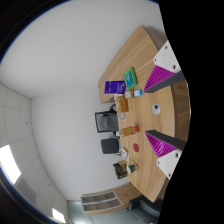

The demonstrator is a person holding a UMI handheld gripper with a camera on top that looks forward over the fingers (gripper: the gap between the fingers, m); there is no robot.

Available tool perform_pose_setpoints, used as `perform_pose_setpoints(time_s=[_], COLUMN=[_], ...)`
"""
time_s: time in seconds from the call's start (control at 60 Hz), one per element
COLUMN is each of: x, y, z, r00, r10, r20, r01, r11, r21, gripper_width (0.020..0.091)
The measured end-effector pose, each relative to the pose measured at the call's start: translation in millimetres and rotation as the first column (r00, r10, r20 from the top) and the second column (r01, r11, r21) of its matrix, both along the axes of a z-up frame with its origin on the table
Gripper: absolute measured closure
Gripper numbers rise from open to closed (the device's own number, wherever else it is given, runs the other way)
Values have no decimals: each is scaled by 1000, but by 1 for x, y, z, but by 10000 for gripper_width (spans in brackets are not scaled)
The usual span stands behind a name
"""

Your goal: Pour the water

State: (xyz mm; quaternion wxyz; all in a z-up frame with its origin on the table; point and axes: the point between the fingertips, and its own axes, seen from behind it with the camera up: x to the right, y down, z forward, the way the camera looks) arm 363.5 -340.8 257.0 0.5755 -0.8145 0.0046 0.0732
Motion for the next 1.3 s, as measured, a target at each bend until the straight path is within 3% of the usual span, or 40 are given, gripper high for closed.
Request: perform_pose_setpoints(time_s=[0.083, 0.267, 0.483, 0.617, 0.9, 1.1, 1.167, 1.2, 1.3], x=[14, -30, -77, -119, -195, -220, -227, -228, -229], y=[4, -14, 35, 115, 348, 436, 451, 457, 458], z=[4, 3, -24, -63, -149, -188, -192, -186, -188], r00=[999, 995, 997, 997, 994, 990, 990, 992, 991], r10=[-45, -94, -54, 5, 86, 102, 98, 88, 74], r20=[13, 28, 51, 73, 73, 95, 99, 90, 110], r01=[45, 94, 54, -6, -91, -112, -110, -101, -90], r11=[999, 996, 999, 1000, 993, 988, 986, 985, 985], r21=[20, 14, 2, 10, 75, 104, 128, 143, 146], gripper_width=[273, 273, 272, 270, 273, 276, 329, 481, 556])
